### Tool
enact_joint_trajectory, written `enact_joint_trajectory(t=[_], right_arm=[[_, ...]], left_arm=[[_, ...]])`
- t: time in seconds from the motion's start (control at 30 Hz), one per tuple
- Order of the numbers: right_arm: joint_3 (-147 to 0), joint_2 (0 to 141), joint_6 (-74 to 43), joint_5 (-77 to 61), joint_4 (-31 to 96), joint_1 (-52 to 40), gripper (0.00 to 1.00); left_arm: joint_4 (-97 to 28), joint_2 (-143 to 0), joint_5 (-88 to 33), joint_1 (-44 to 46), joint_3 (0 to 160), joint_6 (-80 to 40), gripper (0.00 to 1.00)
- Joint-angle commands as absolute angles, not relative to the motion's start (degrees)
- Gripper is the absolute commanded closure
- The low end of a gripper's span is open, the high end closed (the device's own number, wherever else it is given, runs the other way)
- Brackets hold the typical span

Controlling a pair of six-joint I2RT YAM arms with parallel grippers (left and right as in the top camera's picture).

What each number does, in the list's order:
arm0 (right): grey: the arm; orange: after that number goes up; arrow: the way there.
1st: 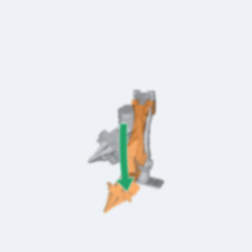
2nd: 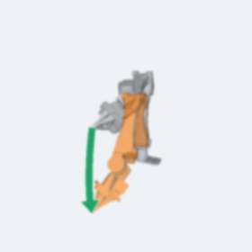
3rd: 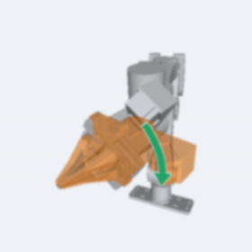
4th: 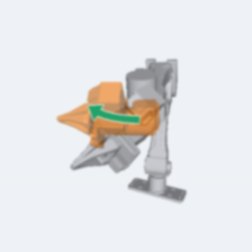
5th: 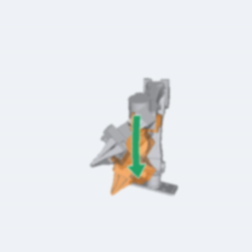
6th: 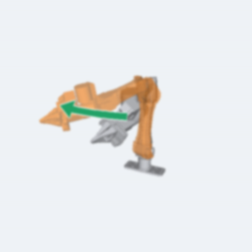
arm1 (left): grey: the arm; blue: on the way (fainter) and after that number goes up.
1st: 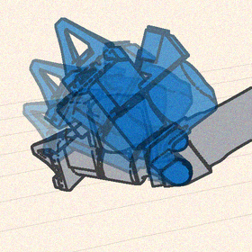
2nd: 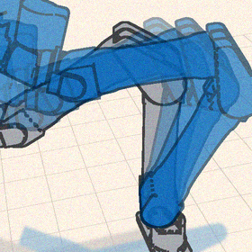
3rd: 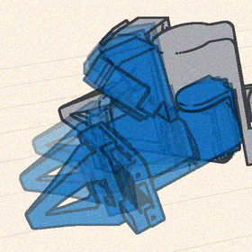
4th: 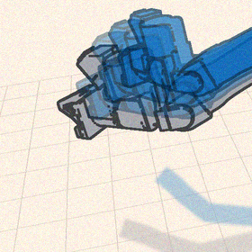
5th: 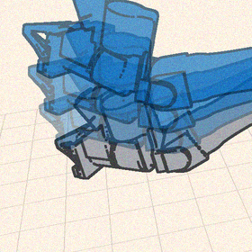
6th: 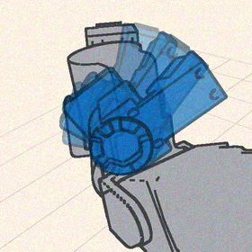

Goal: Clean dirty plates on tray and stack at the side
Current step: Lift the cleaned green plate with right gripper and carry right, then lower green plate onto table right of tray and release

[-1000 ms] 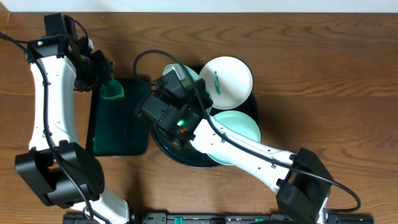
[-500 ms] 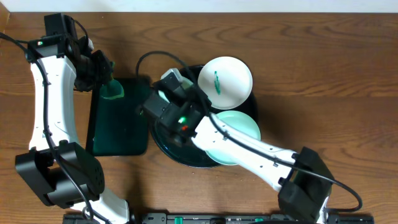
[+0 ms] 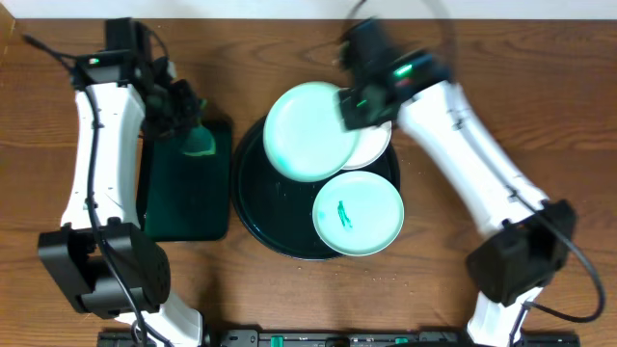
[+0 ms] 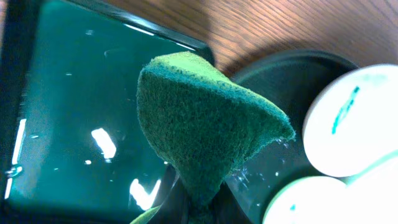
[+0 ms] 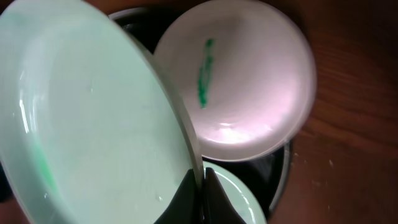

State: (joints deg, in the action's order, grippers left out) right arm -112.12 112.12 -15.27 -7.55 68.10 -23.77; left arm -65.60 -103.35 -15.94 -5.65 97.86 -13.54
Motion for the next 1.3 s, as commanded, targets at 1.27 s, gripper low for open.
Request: enact_joint_trajectory(t=[1.27], right_arm=[[-78.2,109.6,-14.5,1.8,49.2,11.7,0.88]], left_arm=[[-64.4,-103.4,-13.9,-1.8,98.5,-15.1,0.93]])
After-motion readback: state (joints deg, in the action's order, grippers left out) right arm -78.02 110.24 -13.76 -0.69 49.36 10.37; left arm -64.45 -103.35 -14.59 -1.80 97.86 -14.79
